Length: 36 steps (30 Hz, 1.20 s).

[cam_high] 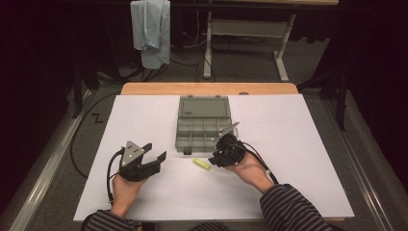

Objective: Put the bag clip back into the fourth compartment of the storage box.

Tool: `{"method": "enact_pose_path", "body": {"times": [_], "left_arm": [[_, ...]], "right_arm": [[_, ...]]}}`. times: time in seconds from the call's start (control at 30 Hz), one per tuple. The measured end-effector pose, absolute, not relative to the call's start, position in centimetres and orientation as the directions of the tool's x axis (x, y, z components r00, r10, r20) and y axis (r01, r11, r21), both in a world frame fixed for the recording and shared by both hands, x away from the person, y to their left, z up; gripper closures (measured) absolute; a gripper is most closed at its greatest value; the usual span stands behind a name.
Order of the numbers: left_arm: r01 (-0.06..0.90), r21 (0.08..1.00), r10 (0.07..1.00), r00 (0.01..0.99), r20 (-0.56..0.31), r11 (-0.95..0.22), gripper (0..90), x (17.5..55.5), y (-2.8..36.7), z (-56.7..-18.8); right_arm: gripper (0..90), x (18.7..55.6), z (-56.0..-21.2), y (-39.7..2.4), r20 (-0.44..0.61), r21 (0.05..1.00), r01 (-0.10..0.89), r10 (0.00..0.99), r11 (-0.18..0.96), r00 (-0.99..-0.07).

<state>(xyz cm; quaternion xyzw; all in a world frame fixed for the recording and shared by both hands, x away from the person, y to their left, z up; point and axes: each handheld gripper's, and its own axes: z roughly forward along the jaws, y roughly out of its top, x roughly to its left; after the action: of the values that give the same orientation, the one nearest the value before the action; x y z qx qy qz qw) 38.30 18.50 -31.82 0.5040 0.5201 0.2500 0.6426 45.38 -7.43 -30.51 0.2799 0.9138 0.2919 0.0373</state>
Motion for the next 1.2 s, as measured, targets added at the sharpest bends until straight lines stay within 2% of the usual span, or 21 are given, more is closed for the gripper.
{"method": "enact_pose_path", "body": {"times": [1.2], "left_arm": [[0.209,0.906,0.84,0.343,-0.42,0.367,37.2,38.3,18.4,-31.9]], "right_arm": [[70.3,45.5,-32.1,-4.1,0.083,0.461,0.471,0.492,0.752,-0.867]]}}
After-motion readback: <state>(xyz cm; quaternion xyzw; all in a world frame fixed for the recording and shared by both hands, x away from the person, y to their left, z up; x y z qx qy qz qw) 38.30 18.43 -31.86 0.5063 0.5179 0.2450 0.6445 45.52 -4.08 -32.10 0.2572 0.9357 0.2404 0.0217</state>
